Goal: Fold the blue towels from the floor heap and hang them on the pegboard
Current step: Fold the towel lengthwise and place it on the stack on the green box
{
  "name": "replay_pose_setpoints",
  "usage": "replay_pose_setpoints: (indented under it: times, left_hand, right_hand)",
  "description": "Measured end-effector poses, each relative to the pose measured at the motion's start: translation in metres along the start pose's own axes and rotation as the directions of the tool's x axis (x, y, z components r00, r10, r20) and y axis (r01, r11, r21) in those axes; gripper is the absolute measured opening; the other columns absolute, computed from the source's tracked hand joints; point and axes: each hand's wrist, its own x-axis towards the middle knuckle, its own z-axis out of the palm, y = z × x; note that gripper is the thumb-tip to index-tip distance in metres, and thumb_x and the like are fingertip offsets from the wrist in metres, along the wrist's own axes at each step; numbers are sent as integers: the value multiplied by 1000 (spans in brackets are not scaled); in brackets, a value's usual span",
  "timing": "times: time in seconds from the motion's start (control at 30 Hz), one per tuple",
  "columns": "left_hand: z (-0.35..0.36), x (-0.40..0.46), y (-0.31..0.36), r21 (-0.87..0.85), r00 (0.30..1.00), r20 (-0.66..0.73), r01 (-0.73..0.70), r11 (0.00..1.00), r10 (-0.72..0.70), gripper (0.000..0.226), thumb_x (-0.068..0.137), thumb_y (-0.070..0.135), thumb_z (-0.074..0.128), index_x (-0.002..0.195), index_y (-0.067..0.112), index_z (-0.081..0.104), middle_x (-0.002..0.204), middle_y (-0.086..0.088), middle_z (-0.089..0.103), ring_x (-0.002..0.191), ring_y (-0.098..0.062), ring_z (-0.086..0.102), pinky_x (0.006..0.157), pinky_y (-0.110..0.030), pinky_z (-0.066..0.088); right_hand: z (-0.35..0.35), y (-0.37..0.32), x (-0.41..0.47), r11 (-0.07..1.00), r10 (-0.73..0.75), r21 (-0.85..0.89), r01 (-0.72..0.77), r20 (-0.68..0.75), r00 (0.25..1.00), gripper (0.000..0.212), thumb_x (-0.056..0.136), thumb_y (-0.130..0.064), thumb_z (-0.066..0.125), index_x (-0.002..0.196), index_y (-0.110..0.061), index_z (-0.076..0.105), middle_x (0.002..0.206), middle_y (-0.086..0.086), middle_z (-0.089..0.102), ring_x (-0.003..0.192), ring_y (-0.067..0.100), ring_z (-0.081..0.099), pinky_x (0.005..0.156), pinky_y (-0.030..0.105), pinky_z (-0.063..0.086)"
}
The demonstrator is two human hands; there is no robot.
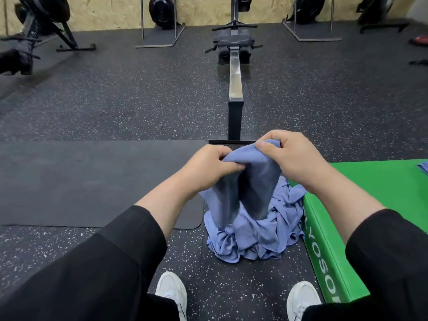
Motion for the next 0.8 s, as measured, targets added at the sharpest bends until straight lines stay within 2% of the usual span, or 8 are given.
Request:
replay_pose_setpoints:
  times: [0.13, 0.2, 0.27, 0.37, 0.53, 0.67, 0.73, 0.8]
  left_hand:
    - [-15, 1, -16, 293, 999, -21, 50, 955, -46, 30, 83, 31, 79, 67, 16, 59, 59, 6, 49, 57, -11, 39, 51, -26, 27]
    - [-26, 0, -27, 331, 996, -45, 92, 939, -82, 33, 83, 31, 79, 62, 22, 55, 57, 8, 49, 55, -8, 41, 51, -27, 29]
    - [-37, -2, -37, 359, 989, -84, 143, 923, -120, 35, 84, 32, 78, 61, 18, 55, 55, 5, 47, 55, -13, 41, 52, -32, 28]
    - [-51, -5, -52, 352, 980, -141, 181, 918, -139, 38, 87, 30, 75, 67, 5, 56, 57, -1, 42, 58, -20, 36, 53, -33, 25]
    - [-61, -12, -59, 307, 967, -228, 182, 934, -114, 31, 95, 25, 66, 77, 1, 61, 63, -4, 44, 60, -20, 35, 54, -32, 25]
    - [-62, -13, -57, 233, 931, -352, 189, 954, -99, 24, 97, 23, 63, 79, 8, 64, 63, 1, 48, 59, -16, 39, 53, -31, 29]
    - [-64, -11, -57, 193, 900, -423, 201, 960, -103, 21, 96, 22, 63, 78, 12, 64, 64, 4, 52, 59, -12, 42, 53, -30, 31]
    - [-65, -10, -59, 165, 878, -467, 204, 965, -106, 16, 97, 20, 61, 82, 15, 65, 69, 6, 57, 62, -10, 46, 54, -28, 34]
  right_hand:
    - [-7, 8, 2, 989, -14, -148, 1, -83, 996, 18, 96, -27, 64, 79, -29, 67, 73, -15, 64, 64, -5, 53, 59, 9, 36]
    - [-12, 13, 2, 978, -13, -206, -10, -110, 994, 16, 96, -29, 64, 80, -30, 66, 75, -15, 64, 69, -2, 55, 62, 15, 38]
    - [-17, 19, 1, 965, -9, -260, -23, -119, 993, 13, 96, -31, 63, 85, -29, 68, 79, -10, 67, 75, 12, 58, 67, 29, 41]
    - [-27, 24, -3, 938, -20, -346, -8, -80, 997, 9, 96, -33, 64, 92, -29, 70, 88, -4, 71, 84, 19, 60, 71, 32, 40]
    - [-41, 34, -8, 893, 22, -449, -36, -37, 999, 14, 92, -23, 70, 105, -24, 76, 93, -1, 74, 88, 22, 64, 74, 32, 42]
    - [-42, 37, -9, 896, 77, -433, -98, -65, 995, 7, 96, -21, 65, 94, -23, 72, 80, -3, 68, 81, 24, 60, 68, 31, 36]
    - [-42, 34, -9, 914, 59, -395, -96, -105, 993, 8, 98, -21, 61, 92, -20, 66, 76, -6, 63, 72, 20, 54, 63, 32, 31]
    - [-44, 31, -9, 938, 54, -331, -103, -154, 987, 9, 99, -21, 58, 92, -19, 62, 76, -3, 63, 69, 13, 53, 60, 27, 35]
